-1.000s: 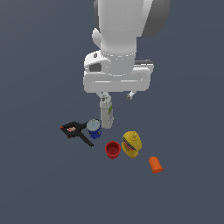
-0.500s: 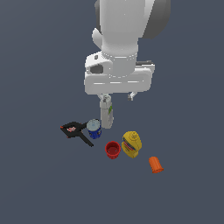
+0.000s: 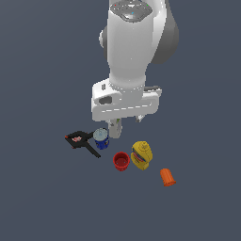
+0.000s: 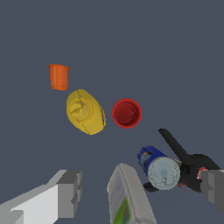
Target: Pick up a designated object from a clutter of objects.
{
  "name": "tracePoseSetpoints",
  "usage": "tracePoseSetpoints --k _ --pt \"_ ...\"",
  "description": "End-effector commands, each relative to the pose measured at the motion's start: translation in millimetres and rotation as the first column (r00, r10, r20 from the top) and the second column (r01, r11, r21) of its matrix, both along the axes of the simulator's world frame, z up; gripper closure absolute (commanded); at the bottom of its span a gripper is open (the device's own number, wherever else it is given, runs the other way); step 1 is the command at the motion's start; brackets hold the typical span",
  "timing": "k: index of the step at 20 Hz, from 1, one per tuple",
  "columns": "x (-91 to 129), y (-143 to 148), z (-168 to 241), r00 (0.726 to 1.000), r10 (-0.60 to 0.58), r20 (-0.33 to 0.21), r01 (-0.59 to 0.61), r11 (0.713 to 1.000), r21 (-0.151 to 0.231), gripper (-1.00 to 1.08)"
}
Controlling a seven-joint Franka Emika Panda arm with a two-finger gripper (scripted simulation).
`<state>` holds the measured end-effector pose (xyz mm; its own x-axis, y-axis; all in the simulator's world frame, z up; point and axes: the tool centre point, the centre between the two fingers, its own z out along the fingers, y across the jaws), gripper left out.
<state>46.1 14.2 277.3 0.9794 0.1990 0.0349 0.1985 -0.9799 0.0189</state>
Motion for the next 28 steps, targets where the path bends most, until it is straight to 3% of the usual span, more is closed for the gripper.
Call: tracePoseSetpoints --k 1,10,19,26,27,28 --pt "9 -1 -20 0.999 0.039 -0.006 -0.04 0.999 -0.002 -0.92" --pt "41 -7 -107 0.978 0.205 -0.026 -0.205 0.979 0.0 -0.92" --pt "52 -9 -166 0.952 0.305 -0.036 -0.305 0.952 0.009 -0.92" --pt "54 -10 -180 0.944 0.327 -0.038 -0.327 0.945 0.011 -0.92" --pt "80 -26 -130 0.952 0.304 0.047 -0.303 0.953 -0.026 -0.92" --pt "80 -26 -130 0.952 0.304 0.047 -0.303 0.953 -0.026 -0.92"
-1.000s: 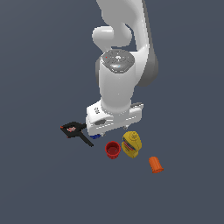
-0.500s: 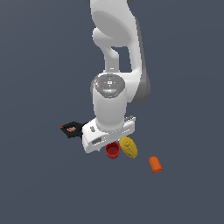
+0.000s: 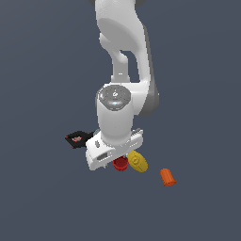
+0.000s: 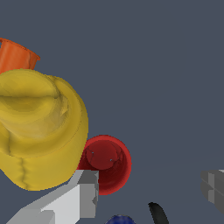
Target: Pick up a designated object from a clutter of objects.
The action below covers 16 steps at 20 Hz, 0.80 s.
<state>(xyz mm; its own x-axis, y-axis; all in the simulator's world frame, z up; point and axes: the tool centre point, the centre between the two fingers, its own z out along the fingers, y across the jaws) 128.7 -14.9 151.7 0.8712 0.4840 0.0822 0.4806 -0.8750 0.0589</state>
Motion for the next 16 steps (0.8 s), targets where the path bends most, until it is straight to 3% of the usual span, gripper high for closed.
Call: tracePoseSetpoints --k 1,16 --pt "-3 4 -6 1.0 0.005 -0.01 -0.005 1.0 0.002 -0.92" --pt "-28 18 -98 0.995 0.028 -0.095 -0.027 1.0 0.011 -0.92"
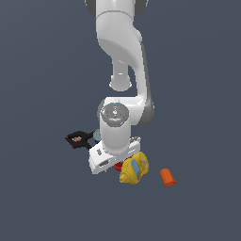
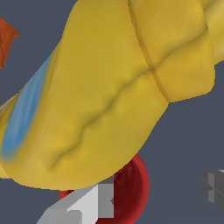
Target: Pick up a designated object from a clutter of objects.
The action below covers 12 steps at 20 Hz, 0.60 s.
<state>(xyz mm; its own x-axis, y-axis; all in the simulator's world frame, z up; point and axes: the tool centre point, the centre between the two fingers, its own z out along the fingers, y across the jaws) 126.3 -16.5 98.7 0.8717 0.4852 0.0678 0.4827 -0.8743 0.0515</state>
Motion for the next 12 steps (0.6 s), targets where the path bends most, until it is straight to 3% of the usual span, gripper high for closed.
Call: tracePoseSetpoints --k 1,4,5,12 --pt "-25.9 20.1 -47.8 0.996 0.028 -0.081 -0.027 1.0 0.012 -0.92" --pt "-26.9 20.6 -51.0 0.996 0.028 -0.084 -0.027 1.0 0.012 -0.92" --pt "-26.9 20.6 -51.0 0.996 0.028 -0.084 -0.027 1.0 0.012 1.08" --pt "-26.9 20.6 -51.0 0.996 0.028 -0.084 -0.027 1.0 0.012 1.08"
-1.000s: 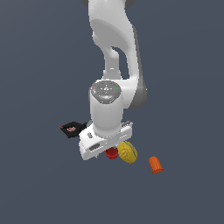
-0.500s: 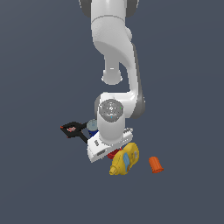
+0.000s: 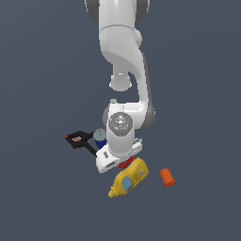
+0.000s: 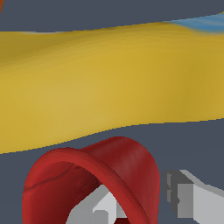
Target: Pick up a designated object from a clutter of objects.
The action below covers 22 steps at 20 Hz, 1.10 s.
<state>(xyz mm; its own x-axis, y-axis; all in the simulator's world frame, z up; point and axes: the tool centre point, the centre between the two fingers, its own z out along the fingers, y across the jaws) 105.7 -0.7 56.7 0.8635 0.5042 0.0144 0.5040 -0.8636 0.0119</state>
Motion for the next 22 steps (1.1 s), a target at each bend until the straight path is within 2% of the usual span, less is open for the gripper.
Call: tracePoseSetpoints --k 1,2,3,7,15,22 --pt "-6 5 -9 1.0 0.006 -0.018 -0.006 1.0 0.003 1.08" --pt "-6 5 -9 1.0 0.006 -0.018 -0.006 1.0 0.003 1.08" --pt "9 22 15 0.999 0.027 0.029 -0.027 1.0 0.012 1.08" --pt "8 23 19 0.999 0.026 0.028 -0.027 1.0 0.012 1.08" --pt "-3 27 50 0.999 0.024 0.023 -0.025 1.0 0.011 1.08" --pt "-21 34 105 1.0 0.02 0.014 -0.021 1.0 0.008 1.08"
